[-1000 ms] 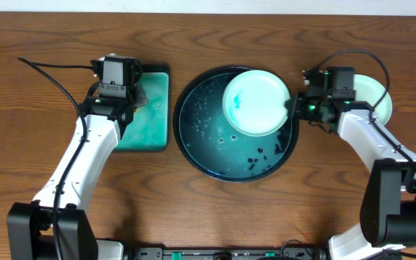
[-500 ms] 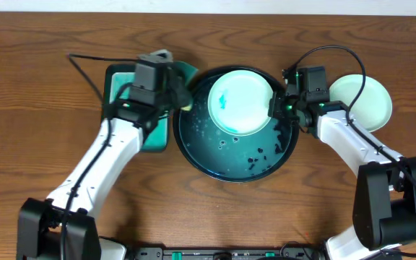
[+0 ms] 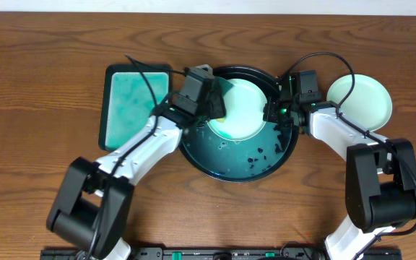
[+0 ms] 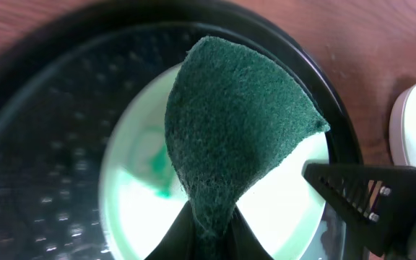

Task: Clean dirty plates on tray and stack at the side
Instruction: 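Scrub the second pale green plate with the sponge in the left gripper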

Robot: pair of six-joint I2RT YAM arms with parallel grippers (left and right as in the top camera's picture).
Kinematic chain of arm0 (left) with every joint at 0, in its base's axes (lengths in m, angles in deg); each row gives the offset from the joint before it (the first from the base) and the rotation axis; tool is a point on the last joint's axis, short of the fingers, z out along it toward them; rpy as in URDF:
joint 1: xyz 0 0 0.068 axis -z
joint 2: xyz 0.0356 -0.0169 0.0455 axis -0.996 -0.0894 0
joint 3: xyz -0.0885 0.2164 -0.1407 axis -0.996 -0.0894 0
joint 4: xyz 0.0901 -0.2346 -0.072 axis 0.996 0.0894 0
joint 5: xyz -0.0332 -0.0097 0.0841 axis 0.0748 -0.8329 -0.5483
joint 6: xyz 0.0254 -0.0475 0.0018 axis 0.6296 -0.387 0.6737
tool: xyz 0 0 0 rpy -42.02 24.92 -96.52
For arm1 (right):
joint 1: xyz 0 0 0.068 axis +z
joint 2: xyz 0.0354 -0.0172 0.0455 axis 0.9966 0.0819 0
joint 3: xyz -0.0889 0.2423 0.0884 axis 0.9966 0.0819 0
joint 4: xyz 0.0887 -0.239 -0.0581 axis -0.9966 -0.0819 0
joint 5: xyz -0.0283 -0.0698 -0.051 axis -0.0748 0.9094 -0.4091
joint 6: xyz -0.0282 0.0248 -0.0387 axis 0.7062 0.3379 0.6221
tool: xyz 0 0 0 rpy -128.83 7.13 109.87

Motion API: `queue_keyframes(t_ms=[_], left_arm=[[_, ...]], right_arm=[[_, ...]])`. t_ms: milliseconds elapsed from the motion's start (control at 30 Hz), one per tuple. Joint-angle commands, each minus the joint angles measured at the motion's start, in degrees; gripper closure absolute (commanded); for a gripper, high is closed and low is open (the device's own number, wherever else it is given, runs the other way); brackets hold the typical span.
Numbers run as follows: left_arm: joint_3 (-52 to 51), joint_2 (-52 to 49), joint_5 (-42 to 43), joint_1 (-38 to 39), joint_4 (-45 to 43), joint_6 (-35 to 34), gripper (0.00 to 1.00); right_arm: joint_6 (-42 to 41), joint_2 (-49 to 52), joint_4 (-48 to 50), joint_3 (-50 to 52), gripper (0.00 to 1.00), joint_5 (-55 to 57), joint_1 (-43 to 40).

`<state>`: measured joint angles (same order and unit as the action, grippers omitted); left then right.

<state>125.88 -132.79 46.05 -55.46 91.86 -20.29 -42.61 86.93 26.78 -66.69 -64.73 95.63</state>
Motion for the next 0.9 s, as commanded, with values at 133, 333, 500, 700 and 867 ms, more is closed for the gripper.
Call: queue_keyframes(t_ms=[133, 333, 500, 700, 867], left_arm=[[-0.28, -4.39, -1.40, 2.84, -4.24, -5.95, 0.93], [-0.28, -9.99, -2.95, 4.33, -9.20, -7.87, 0.92], [-0.28, -13.40, -5.86, 4.15, -8.11, -7.80, 0.93], [-0.26, -13.86, -18.71, 3.96, -1.84, -7.56, 0.93], [-0.20, -13.66, -30.21, 2.71, 2.60, -2.80, 0.93]], right_arm=[[-0.74, 0.17, -0.07, -1.07, 0.99, -2.03, 1.97], [-0.87, 0.61, -0.20, -1.07, 0.99, -0.74, 3.28], [-2.49, 0.63, -3.89, -1.07, 0.99, -0.68, 3.61], [-2.49, 0.68, -6.43, -1.07, 0.99, 6.86, 3.48], [-2.49, 0.68, -6.47, -1.07, 0.99, 6.95, 3.50]])
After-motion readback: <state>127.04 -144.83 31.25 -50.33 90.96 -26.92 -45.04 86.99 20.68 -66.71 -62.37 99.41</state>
